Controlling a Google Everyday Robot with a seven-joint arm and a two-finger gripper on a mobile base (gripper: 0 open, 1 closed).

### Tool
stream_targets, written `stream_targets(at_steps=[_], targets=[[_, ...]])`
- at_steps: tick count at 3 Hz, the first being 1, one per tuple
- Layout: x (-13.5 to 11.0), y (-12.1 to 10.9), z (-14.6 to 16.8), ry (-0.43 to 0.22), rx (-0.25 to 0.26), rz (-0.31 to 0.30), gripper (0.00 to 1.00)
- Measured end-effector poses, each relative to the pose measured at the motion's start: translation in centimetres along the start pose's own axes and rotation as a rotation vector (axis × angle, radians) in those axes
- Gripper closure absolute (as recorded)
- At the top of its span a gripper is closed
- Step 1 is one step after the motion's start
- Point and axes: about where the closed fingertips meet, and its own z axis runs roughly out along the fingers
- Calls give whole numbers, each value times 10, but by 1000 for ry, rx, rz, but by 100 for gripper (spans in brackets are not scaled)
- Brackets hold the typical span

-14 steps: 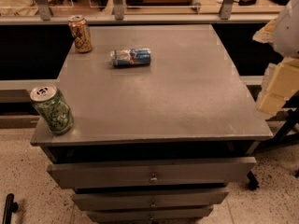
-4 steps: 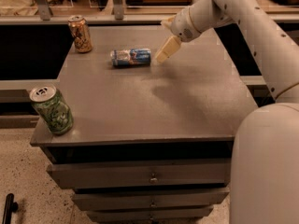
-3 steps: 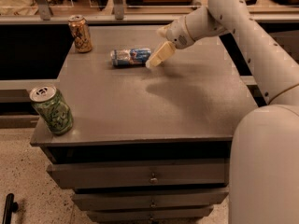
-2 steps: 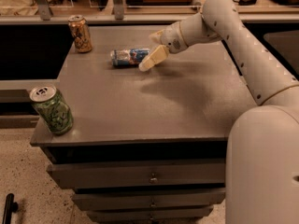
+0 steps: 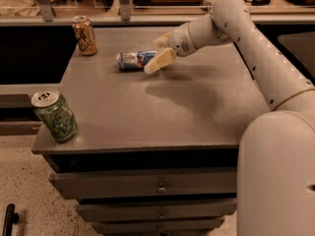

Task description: Move redbull can near green can

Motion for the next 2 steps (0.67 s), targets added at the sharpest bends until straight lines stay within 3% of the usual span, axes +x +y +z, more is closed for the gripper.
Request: stream_targets(at_steps=[2], targets=[[0, 2, 8, 0, -12, 1, 64]])
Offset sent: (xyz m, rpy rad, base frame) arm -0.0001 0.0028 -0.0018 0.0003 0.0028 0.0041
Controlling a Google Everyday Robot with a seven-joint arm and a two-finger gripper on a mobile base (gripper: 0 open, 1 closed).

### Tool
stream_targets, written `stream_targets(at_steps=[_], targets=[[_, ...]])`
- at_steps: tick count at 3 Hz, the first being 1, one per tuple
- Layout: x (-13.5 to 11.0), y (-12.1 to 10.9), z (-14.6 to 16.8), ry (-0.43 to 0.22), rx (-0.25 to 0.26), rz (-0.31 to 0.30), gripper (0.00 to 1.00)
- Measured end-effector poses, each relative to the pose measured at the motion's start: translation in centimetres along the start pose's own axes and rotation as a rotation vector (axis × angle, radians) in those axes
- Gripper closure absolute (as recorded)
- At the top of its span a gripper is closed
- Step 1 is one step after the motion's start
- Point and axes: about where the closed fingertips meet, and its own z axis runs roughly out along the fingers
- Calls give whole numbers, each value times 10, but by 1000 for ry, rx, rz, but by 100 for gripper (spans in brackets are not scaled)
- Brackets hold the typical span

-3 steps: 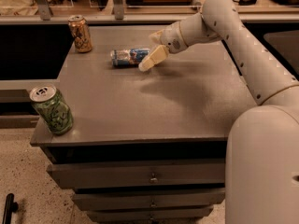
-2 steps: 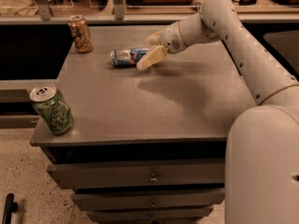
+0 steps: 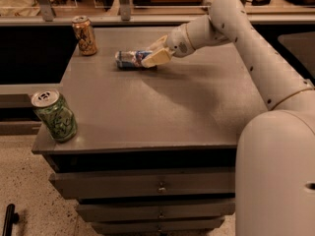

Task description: Move redbull can near green can

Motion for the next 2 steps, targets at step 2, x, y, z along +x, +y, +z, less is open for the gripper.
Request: stream_targets(at_steps=[2], targets=[[0, 1, 7, 1, -11, 0, 100]])
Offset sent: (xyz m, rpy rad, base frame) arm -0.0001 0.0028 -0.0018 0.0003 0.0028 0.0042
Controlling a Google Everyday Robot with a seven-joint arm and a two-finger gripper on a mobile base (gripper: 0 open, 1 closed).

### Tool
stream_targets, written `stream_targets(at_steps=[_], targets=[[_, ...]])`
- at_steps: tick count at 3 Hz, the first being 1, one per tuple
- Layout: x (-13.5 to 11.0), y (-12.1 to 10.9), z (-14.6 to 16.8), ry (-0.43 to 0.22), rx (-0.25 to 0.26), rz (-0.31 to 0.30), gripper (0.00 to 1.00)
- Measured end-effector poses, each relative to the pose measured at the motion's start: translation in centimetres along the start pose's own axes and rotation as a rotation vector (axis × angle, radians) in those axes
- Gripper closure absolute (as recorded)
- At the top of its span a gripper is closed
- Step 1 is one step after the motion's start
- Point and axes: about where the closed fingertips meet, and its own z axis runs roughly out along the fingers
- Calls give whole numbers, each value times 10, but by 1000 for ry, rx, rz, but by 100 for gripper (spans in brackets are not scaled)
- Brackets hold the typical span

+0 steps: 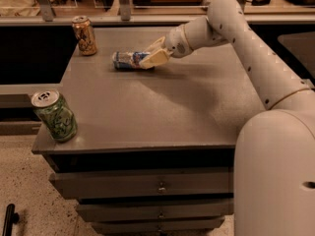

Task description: Move redbull can near green can

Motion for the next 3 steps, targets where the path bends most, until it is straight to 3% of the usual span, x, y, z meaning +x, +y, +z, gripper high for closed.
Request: stream_targets(at_steps=[1, 2, 3], targets=[[-5, -2, 2, 17, -15, -9, 100], [-37, 3, -9, -8, -23, -60, 100], [-71, 22, -21, -76, -46, -108, 100]])
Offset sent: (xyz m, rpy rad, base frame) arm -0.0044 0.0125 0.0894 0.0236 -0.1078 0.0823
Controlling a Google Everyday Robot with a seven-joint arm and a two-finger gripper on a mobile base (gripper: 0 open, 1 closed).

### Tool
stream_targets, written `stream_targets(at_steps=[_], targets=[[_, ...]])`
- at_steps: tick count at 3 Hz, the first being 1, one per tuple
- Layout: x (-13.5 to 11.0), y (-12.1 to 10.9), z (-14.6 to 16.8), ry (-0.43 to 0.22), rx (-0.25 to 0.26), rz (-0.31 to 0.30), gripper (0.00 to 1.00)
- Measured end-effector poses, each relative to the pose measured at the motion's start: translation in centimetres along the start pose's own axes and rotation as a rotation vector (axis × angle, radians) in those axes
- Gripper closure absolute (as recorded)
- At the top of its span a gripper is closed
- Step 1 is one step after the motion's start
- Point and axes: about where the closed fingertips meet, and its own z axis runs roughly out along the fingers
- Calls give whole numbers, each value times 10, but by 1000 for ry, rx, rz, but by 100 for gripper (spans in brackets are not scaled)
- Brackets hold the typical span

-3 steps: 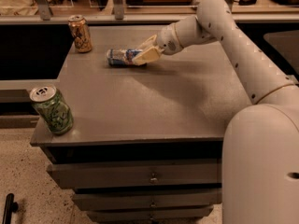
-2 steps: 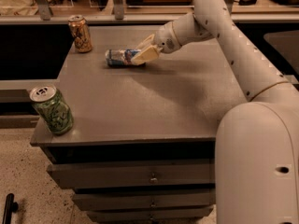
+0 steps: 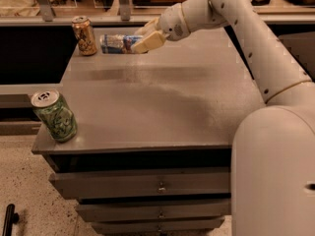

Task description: Move redbull can near green can

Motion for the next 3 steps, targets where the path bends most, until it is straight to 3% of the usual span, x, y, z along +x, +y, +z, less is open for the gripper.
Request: stream_targets(at_steps=[1, 2, 3], targets=[[-13, 30, 3, 9, -39, -8, 100], [-4, 65, 8, 65, -41, 14, 100], [22, 89, 33, 107, -106, 49, 100]])
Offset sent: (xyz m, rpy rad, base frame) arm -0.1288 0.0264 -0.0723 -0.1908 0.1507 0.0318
